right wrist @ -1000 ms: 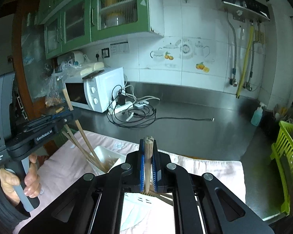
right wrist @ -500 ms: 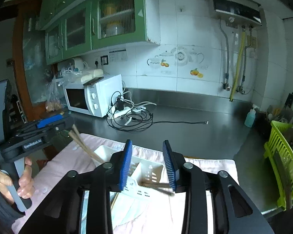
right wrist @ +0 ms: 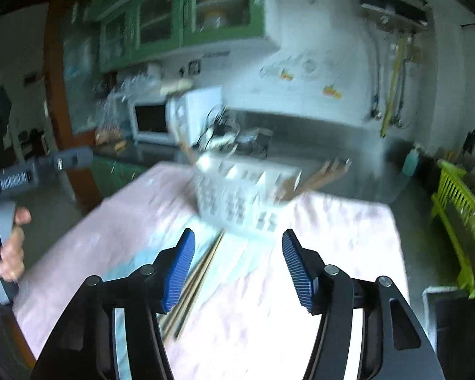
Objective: Organize utensils
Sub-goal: 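Return both open tools to the remaining chopsticks on the blanket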
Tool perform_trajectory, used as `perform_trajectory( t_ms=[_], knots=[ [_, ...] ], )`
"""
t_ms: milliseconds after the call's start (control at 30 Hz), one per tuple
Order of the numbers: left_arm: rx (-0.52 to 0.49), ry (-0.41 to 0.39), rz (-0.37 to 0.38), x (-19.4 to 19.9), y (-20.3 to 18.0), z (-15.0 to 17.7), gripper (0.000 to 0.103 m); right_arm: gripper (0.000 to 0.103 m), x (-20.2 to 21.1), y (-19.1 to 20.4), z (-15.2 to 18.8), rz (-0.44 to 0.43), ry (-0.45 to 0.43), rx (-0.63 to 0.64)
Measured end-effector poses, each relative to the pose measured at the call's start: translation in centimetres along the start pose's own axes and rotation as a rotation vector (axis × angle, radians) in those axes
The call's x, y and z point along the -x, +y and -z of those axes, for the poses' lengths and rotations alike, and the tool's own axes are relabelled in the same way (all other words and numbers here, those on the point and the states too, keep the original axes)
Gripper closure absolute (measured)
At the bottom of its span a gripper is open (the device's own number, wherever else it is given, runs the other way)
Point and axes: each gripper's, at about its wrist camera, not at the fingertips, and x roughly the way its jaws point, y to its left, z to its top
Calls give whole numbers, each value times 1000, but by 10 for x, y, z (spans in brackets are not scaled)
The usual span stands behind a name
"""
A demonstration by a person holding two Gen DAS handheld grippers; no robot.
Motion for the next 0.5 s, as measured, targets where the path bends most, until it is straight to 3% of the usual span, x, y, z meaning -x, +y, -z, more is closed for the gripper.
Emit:
perform_trajectory(
  t_ms=[233, 500],
  knots=[
    [67, 59, -27, 13, 26, 63, 38, 49, -38, 32, 78, -42, 170, 34],
    [124, 111, -86, 17, 47, 105, 34, 64, -77, 51, 112, -85, 275, 19]
  ],
)
